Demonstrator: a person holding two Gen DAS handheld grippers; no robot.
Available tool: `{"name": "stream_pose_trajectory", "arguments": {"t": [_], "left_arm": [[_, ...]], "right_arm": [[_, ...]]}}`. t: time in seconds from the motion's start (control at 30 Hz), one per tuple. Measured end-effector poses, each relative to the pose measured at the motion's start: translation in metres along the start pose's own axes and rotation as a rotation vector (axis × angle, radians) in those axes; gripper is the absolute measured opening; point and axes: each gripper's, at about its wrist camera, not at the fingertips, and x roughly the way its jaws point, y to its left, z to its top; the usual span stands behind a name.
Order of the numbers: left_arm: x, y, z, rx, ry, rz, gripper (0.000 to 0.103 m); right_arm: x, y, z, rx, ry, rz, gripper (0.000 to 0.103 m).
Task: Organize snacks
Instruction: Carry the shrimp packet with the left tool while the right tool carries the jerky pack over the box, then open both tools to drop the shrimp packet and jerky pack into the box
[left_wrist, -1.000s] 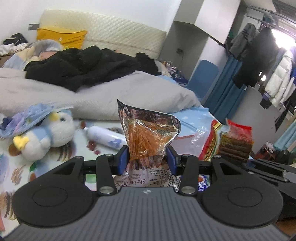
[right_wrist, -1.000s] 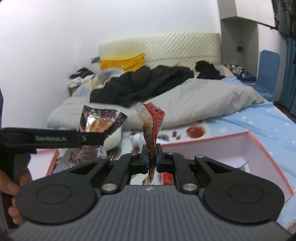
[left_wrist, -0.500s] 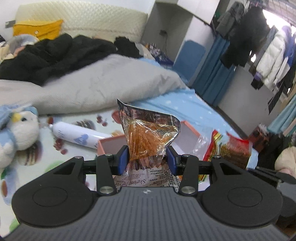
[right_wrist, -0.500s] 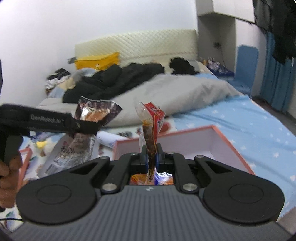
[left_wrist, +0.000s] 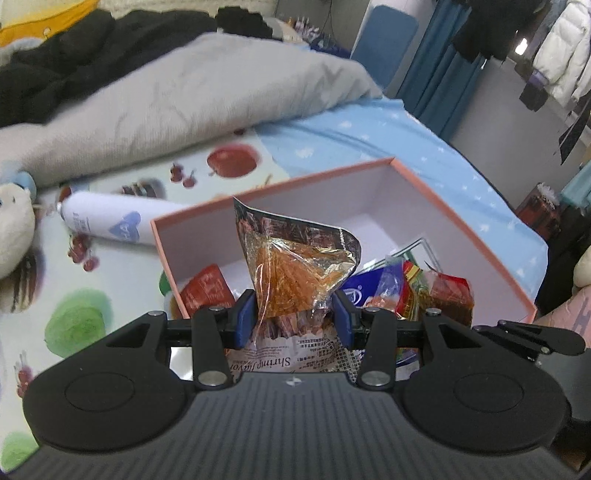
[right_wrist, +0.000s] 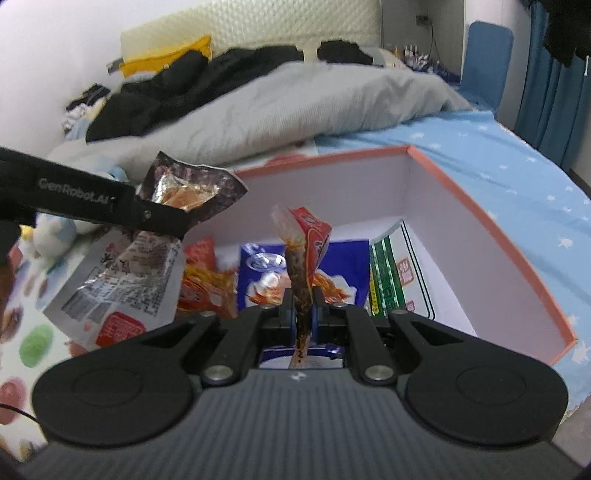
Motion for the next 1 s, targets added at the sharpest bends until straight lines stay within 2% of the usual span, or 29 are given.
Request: {"name": "stream_pose_trajectory", "arguments": {"t": [0.23, 0.3, 0.33, 0.37, 0.4, 0.43, 0.47, 0.57, 0.7, 1.0], "left_arm": [[0.011, 0.0, 0.0, 0.011, 0.025, 0.012, 0.051], [0.007, -0.001, 0.002, 0.023, 0.011, 0.015, 0.055], [0.005, -0.001, 0.002, 0.029, 0.009, 0.01, 0.061], [0.001, -0.001, 0.003, 0.025, 0.006, 0.006, 0.069], [-0.003, 0.0, 0.004, 0.015, 0.001, 0.011, 0.073], [-0.009, 0.002, 0.005, -0.001, -0.009, 0.028, 0.08], [-0.016, 0.003, 0.005, -0.015, -0.027, 0.044, 0.082], [-0.04, 0.004, 0.009, -0.02, -0.069, 0.022, 0.082], [-0.077, -0.003, 0.014, 0.022, -0.122, 0.038, 0.082], [-0.177, -0.017, 0.013, 0.049, -0.286, -0.001, 0.083]], "right_arm": [[0.011, -0.008, -0.007, 0.029, 0.029, 0.028, 0.013], [0.008, -0.01, -0.006, 0.044, 0.026, 0.026, 0.015], [0.007, -0.011, -0.004, 0.051, 0.025, 0.019, 0.018], [0.005, -0.011, -0.002, 0.053, 0.024, 0.015, 0.025], [0.003, -0.011, -0.001, 0.054, 0.02, 0.015, 0.037], [-0.001, -0.011, -0.001, 0.057, 0.014, 0.015, 0.043], [-0.005, -0.01, 0.0, 0.061, 0.005, 0.015, 0.051], [-0.019, -0.009, 0.004, 0.072, -0.021, 0.01, 0.053], [-0.048, -0.005, 0.016, 0.076, -0.094, -0.01, 0.052], [-0.139, 0.013, 0.039, 0.077, -0.265, -0.012, 0.053]]}}
